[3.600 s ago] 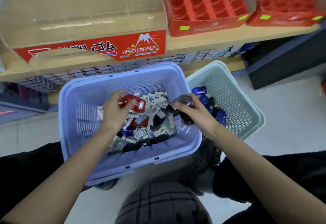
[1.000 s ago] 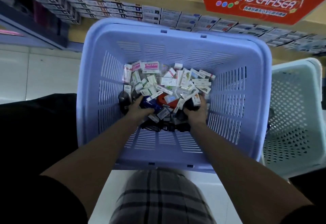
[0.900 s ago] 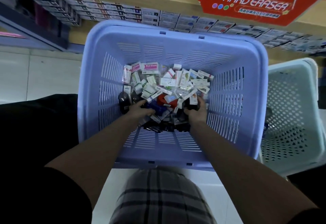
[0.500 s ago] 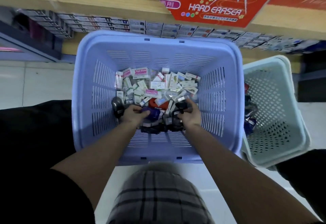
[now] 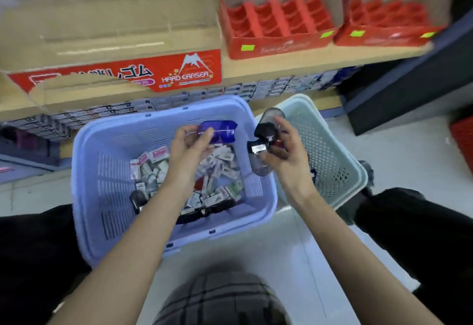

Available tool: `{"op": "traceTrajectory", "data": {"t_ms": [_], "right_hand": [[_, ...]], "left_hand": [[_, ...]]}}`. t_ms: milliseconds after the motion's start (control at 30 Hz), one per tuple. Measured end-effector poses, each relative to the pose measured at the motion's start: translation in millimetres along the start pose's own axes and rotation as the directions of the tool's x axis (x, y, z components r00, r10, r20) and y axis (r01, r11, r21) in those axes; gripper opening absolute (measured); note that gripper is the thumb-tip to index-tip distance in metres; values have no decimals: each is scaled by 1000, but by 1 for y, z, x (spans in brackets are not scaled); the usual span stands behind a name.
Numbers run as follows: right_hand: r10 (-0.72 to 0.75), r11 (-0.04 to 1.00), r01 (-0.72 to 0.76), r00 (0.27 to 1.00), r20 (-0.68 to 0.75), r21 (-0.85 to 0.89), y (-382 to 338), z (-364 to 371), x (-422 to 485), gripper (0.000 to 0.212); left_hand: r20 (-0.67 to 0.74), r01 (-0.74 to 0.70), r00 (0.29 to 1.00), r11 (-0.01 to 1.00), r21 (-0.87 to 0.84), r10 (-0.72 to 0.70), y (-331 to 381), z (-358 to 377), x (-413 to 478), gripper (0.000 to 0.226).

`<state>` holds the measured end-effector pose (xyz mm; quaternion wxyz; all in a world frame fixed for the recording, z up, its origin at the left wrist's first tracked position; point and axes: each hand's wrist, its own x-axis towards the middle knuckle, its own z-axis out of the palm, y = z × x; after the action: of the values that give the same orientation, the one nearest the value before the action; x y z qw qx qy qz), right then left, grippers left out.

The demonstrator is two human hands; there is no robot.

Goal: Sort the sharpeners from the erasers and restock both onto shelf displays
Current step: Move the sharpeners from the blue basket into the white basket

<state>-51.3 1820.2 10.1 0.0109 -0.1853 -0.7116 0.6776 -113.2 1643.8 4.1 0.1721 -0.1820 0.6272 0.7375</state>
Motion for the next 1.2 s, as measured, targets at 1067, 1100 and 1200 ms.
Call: {"op": "traceTrajectory", "data": {"t_ms": [1067, 1100, 1200], "right_hand": [[146, 988, -122, 945, 294, -99, -20, -15, 29, 31], [172, 981, -124, 916, 362, -152, -17, 3, 30, 30], [316, 922, -162, 839, 442, -351, 20, 56, 38, 21]], "left_hand": [[202, -34, 975, 831, 555, -96, 8, -45, 7, 15], [134, 8, 986, 821, 571, -103, 0, -75, 7, 14], [-35, 122, 991, 798, 590, -126, -28, -140, 4, 17]]}}
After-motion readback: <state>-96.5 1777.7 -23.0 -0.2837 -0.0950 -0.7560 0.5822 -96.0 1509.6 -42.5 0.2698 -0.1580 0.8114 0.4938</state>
